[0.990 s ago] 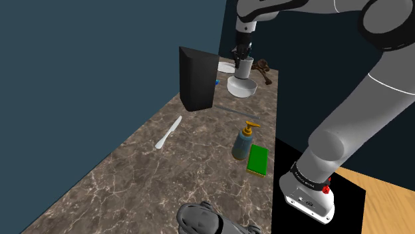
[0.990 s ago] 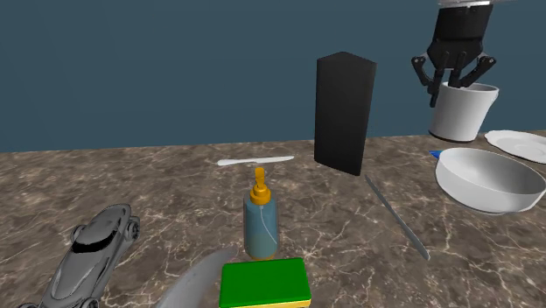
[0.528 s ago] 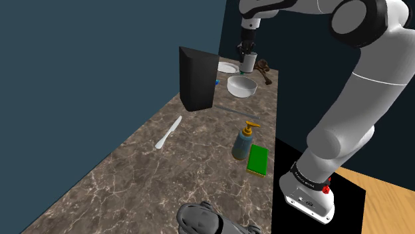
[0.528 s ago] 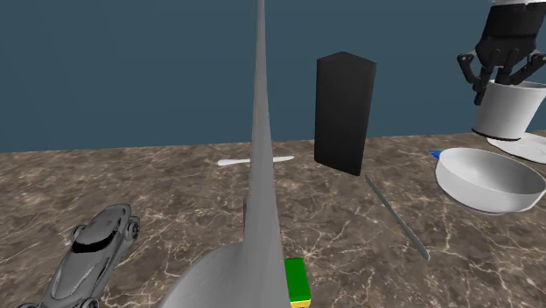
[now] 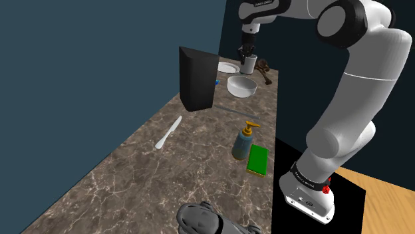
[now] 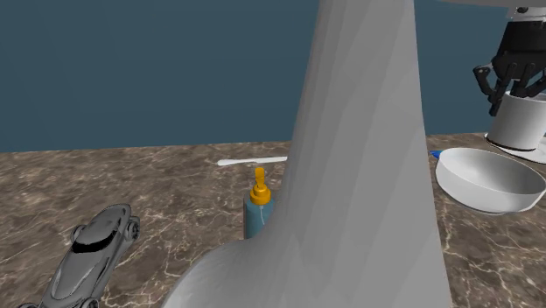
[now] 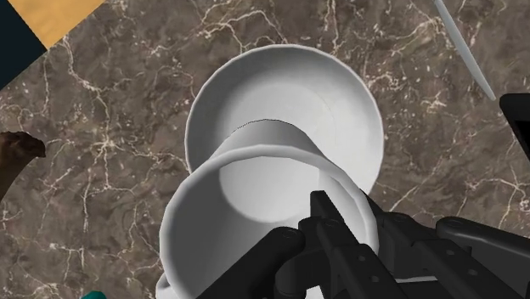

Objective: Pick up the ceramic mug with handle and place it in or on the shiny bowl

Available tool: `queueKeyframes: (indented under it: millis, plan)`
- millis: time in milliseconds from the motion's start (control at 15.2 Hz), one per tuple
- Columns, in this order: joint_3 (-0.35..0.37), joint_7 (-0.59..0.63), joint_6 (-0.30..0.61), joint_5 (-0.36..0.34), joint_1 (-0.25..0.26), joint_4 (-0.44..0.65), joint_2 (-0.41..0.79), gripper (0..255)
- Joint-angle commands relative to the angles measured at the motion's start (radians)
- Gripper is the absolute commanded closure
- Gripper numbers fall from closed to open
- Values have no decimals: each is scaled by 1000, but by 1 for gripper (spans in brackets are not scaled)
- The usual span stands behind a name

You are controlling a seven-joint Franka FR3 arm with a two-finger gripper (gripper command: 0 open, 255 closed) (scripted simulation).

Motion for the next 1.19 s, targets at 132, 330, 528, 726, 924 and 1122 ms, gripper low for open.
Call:
queueKeyframes:
  millis: [132,330,528,726,924,1122]
  plan:
    - [0,2,50,-1,-1,-48,2,255]
    - [0,4,89,-1,-1,-80,8,255]
    - [0,5,126,-1,-1,-110,16,255]
    - [0,7,159,-1,-1,-134,24,255]
    - [0,7,159,-1,-1,-134,25,255]
    - [0,7,159,-1,-1,-134,25,255]
